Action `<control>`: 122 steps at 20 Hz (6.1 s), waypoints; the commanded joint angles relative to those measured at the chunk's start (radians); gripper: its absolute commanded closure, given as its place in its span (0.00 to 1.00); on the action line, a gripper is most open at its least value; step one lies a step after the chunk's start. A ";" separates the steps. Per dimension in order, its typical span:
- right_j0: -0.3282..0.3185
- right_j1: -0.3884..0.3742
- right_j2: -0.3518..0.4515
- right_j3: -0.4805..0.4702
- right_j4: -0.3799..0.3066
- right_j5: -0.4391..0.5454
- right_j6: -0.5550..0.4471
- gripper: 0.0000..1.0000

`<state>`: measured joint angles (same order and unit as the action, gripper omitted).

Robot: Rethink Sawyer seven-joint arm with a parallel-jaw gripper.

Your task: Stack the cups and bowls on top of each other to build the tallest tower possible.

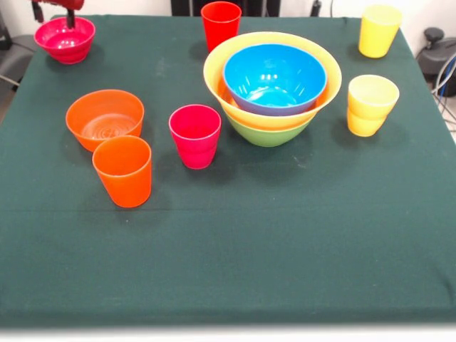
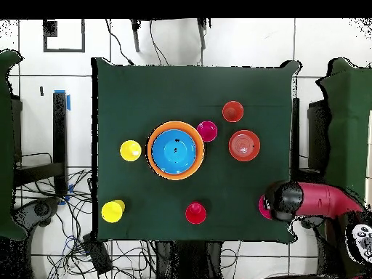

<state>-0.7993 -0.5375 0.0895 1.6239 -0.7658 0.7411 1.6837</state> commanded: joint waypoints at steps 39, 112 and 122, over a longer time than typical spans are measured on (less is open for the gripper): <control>0.138 0.051 0.008 0.022 0.171 -0.069 0.126 0.00; 0.049 0.168 -0.003 -0.074 0.150 -0.209 0.106 0.00; 0.048 0.177 -0.008 -0.069 0.173 -0.214 0.108 0.00</control>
<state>-0.7909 -0.4021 0.0200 1.6255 -0.6159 0.6202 1.6837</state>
